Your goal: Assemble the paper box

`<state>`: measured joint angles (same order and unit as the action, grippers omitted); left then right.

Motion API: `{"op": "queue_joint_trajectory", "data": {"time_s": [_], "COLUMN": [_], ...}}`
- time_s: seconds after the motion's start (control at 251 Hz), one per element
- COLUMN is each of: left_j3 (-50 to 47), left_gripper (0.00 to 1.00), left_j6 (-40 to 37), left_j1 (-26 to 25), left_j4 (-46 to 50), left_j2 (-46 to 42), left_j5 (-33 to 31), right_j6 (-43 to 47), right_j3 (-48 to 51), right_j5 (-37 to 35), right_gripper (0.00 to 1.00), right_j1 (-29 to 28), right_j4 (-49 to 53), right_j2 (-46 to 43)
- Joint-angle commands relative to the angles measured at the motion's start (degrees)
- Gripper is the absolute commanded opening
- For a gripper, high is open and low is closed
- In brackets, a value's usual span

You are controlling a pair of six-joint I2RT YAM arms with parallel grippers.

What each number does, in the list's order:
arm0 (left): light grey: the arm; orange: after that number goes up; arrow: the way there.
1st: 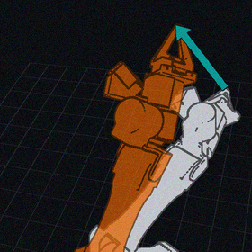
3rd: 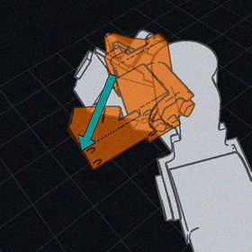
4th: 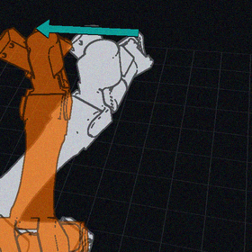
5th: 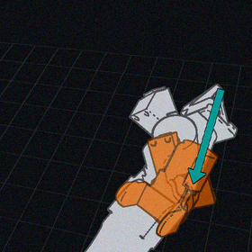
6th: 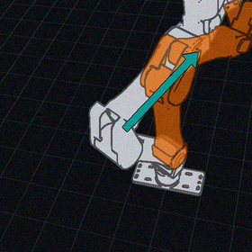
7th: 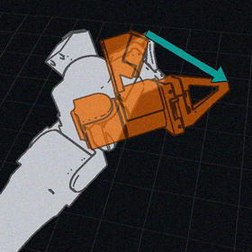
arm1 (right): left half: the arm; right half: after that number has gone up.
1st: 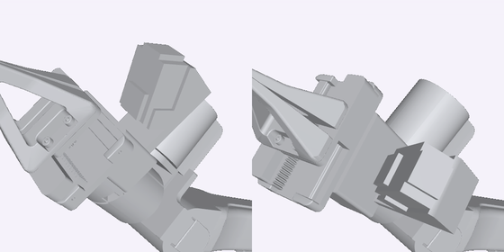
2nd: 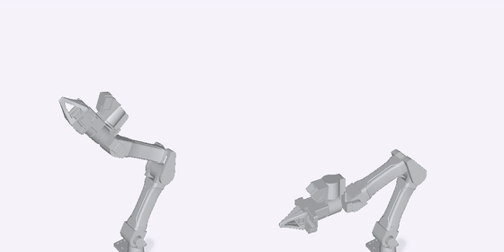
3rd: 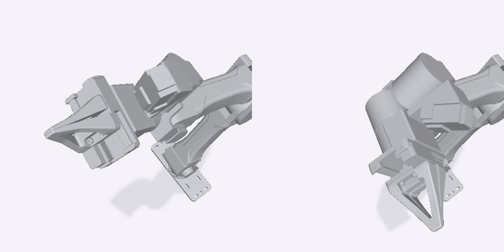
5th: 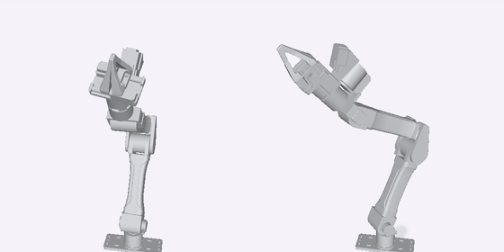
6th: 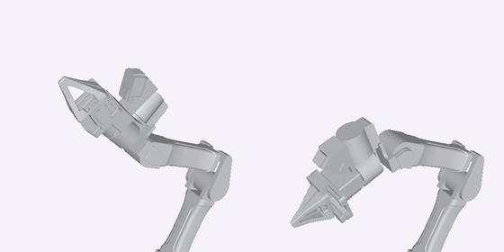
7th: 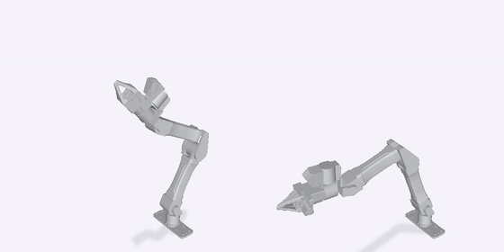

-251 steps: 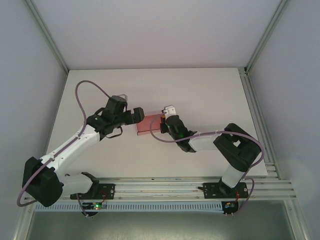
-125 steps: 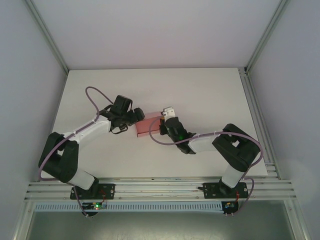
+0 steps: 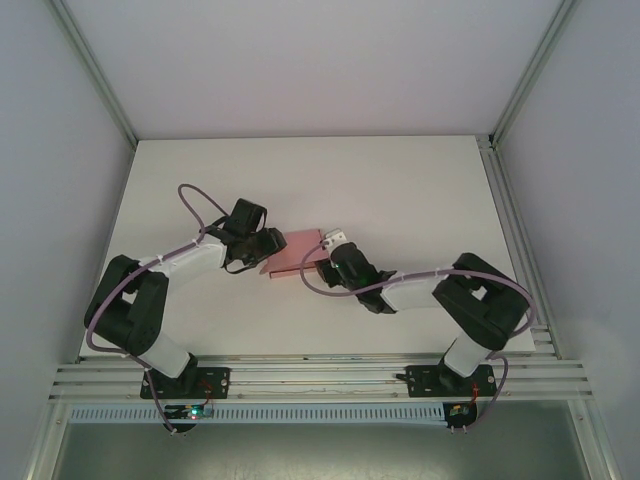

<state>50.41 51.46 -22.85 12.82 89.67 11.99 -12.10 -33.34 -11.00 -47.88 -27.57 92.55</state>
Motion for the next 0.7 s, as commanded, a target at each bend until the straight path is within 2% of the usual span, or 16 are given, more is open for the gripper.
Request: {"op": "queue_joint_trajectory", "data": {"time_s": [0.0, 0.044, 0.108, 0.271, 0.363, 0.467, 0.571, 0.694], "left_j3": [-2.5, -2.9, -3.2, -3.4, -3.1, -3.8, -4.4, -5.2], "left_gripper": [0.54, 0.54, 0.54, 0.54, 0.53, 0.51, 0.49, 0.49], "left_j6": [-0.5, -0.8, -1.0, -1.9, -2.6, -3.4, -4.5, -5.0], "left_j1": [0.6, 0.6, 0.7, 0.6, 0.6, 0.6, 0.6, 0.6], "left_j4": [0.4, 0.3, 0.4, -0.2, -0.4, -1.7, -2.8, -4.9], "left_j2": [1.7, 1.7, 1.7, 1.9, 2.4, 3.1, 4.1, 5.1], "left_j5": [-1.2, -1.4, -1.6, -1.3, -1.0, -0.1, 1.9, 3.6], "right_j6": [5.2, 6.2, 8.0, 12.1, 9.9, 3.0, -3.0, -5.6], "right_j3": [2.9, 3.7, 5.2, 8.9, 10.6, 12.1, 8.8, -0.4], "right_j5": [7.7, 8.7, 11.3, 17.1, 13.6, 8.2, 10.5, 14.4], "right_gripper": [0.61, 0.8, 0.98, 0.98, 0.98, 0.98, 0.98, 0.98], "right_j1": [-0.2, 0.0, 0.3, 1.7, 3.1, 6.1, 10.4, 12.0], "right_j4": [5.4, 7.0, 8.1, 10.6, 10.9, 8.3, 9.3, 13.3], "right_j2": [-4.1, -6.0, -9.6, -21.8, -28.3, -32.5, -31.5, -21.4]}}
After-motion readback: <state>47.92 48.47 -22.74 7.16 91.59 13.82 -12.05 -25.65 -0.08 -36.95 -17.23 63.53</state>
